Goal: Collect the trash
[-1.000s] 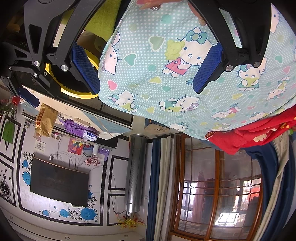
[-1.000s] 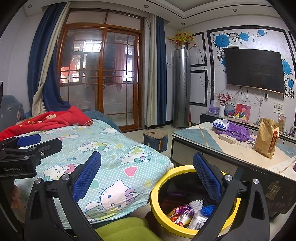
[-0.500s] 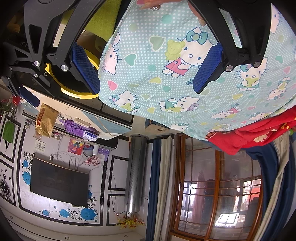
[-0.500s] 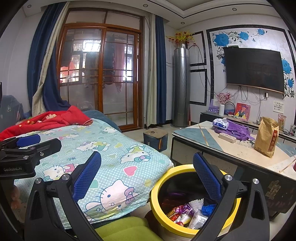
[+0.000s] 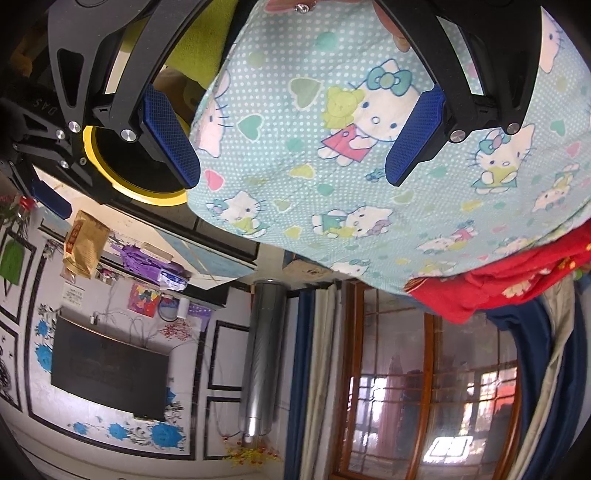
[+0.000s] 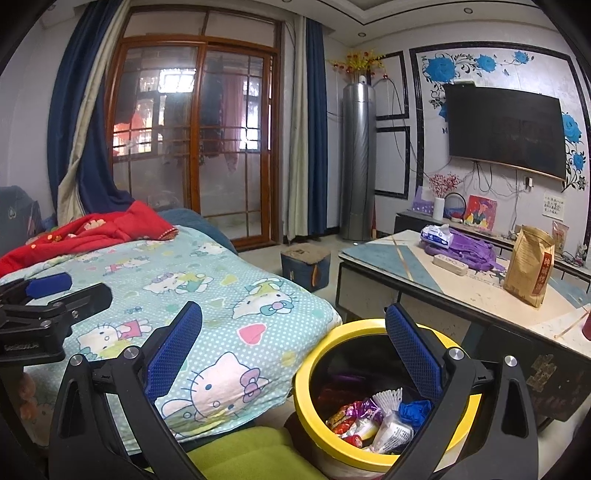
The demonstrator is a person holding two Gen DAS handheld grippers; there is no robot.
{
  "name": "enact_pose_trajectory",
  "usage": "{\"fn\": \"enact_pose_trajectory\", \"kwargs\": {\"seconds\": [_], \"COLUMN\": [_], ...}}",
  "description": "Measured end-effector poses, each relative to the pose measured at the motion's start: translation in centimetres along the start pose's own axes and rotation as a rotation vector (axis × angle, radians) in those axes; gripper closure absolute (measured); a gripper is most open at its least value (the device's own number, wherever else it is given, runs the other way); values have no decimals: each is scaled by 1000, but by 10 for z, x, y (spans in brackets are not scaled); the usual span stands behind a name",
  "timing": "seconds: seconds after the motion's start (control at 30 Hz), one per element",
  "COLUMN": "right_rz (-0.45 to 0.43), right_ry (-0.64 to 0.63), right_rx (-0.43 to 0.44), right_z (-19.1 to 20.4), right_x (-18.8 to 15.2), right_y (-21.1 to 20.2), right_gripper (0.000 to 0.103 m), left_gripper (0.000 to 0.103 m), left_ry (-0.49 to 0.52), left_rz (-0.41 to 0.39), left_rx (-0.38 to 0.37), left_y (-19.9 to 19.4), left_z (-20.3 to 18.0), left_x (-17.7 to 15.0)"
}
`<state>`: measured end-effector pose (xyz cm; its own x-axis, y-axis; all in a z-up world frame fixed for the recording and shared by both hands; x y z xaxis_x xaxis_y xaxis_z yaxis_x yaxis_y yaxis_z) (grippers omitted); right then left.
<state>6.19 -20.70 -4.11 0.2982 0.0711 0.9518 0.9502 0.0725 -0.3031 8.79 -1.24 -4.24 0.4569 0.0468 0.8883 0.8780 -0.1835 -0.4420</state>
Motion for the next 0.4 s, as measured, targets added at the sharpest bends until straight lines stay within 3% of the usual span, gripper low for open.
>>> {"fn": "enact_pose_trajectory", "kwargs": {"seconds": [0.07,0.17,0.2,0.23,0.33,0.4], "right_rz": [0,17,35,79,257,391], "right_ry": [-30,-94,-114,-140,-182,-230], "right_rx": [42,194,243,352,614,707], "right_z": [16,75,94,132,251,315], "right_x": [10,28,32,36,33,20], "right_y": [4,15,18,23,36,39], "right_gripper": [6,6,6,6,6,6], "left_gripper": [11,11,11,11,11,11], "left_ry": [-55,-168,-215,-248,-374,-484], "left_rz": [25,75,89,97,162,251], "left_rx": [35,186,288,350,627,778], "left_y": [-1,-8,-16,-22,-57,-84], "left_z": [20,79,115,138,239,308], "left_x": [3,9,9,7,-10,-33]}}
Point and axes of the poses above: each gripper's, at about its wrist camera, not at the fingertips, and y roughly the way its jaws point, z to its left, x to its top, the point moved 3 cm from there along y, roughly the way its jaws point, and after that the axes turned 4 degrees about -x, right-handed, at the moved point
